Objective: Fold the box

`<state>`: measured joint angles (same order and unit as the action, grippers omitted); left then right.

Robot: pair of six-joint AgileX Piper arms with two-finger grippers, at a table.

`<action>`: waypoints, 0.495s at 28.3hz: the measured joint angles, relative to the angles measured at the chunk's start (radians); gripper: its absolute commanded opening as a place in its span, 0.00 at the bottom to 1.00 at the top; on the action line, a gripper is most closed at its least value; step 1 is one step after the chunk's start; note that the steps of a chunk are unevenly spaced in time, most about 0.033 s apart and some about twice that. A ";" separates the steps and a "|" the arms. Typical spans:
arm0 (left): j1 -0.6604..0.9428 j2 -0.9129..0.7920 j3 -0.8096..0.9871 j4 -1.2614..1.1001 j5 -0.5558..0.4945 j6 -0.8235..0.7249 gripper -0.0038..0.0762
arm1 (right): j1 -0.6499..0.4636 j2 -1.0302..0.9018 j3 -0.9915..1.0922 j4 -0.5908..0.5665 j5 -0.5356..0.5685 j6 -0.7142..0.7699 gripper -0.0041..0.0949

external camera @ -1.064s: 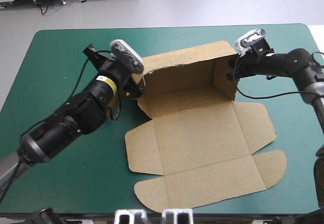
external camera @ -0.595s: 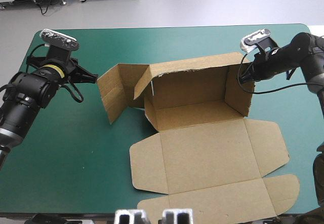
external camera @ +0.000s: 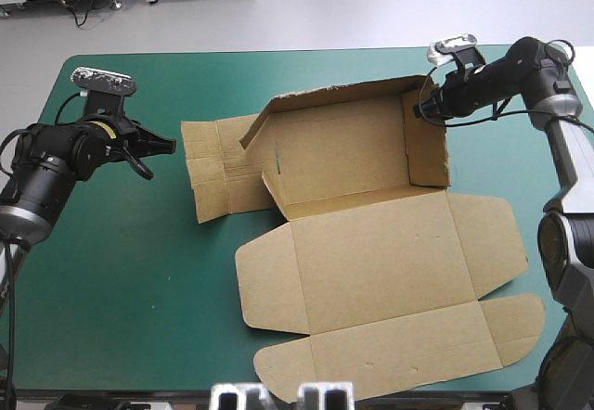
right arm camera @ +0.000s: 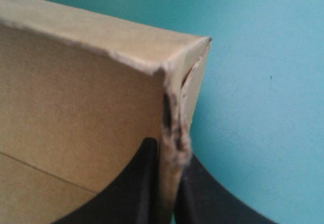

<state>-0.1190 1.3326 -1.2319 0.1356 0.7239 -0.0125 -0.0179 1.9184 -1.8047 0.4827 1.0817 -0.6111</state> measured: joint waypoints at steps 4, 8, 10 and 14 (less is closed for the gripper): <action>0.000 0.005 0.011 0.000 0.000 0.013 0.06 | 0.002 0.047 -0.009 -0.024 0.111 -0.028 0.67; 0.000 0.005 0.011 0.007 -0.006 0.013 0.06 | 0.002 0.049 -0.076 -0.032 0.140 0.023 0.72; 0.000 0.005 0.011 0.007 -0.010 0.013 0.06 | 0.002 0.037 -0.099 -0.032 0.146 0.054 0.72; 0.000 0.005 0.011 0.008 -0.012 0.013 0.06 | 0.003 0.007 -0.111 -0.032 0.152 0.075 0.72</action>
<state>-0.1190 1.3374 -1.2205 0.1432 0.7118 0.0000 -0.0148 1.9253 -1.9159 0.4506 1.2333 -0.5362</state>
